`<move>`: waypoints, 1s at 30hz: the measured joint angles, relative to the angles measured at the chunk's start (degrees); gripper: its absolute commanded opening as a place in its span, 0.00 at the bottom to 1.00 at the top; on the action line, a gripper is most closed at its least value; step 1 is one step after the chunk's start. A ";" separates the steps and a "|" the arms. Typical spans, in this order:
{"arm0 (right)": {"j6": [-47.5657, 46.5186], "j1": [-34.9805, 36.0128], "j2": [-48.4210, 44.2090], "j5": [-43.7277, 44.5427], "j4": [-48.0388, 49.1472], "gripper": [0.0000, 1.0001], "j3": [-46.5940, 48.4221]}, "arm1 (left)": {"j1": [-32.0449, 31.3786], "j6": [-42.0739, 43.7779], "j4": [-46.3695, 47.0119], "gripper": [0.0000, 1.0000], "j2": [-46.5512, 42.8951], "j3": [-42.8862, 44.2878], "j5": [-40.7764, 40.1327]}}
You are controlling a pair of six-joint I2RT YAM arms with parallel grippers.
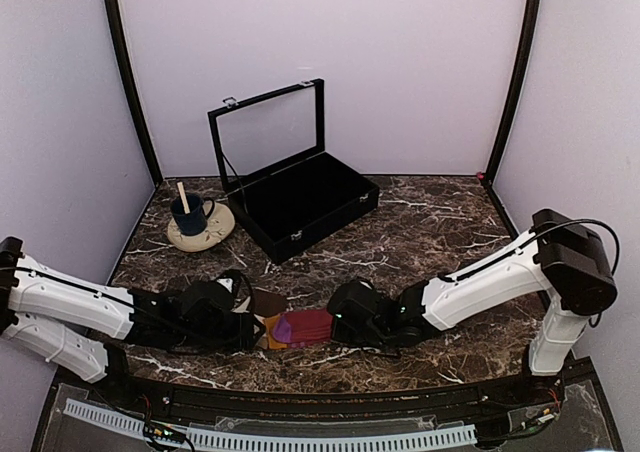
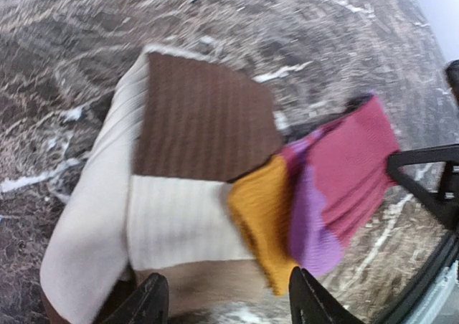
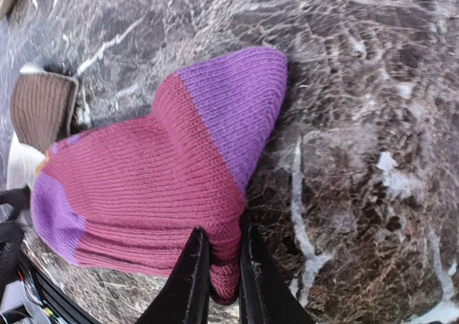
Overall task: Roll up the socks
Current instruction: Move the sock to the center of the board.
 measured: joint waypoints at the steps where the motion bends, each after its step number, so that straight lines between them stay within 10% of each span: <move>1: 0.59 0.22 -0.15 0.72 -0.07 0.14 0.00 | 0.63 0.04 0.11 0.60 1.09 -0.31 0.57; 15: 8.44 2.29 -6.21 9.35 -7.06 0.14 -2.29 | 5.05 2.45 2.60 0.50 14.21 7.06 3.56; 30: 12.74 2.49 -4.74 10.95 -10.80 0.20 -2.29 | 12.90 -0.39 -7.54 0.63 -0.87 -1.49 1.44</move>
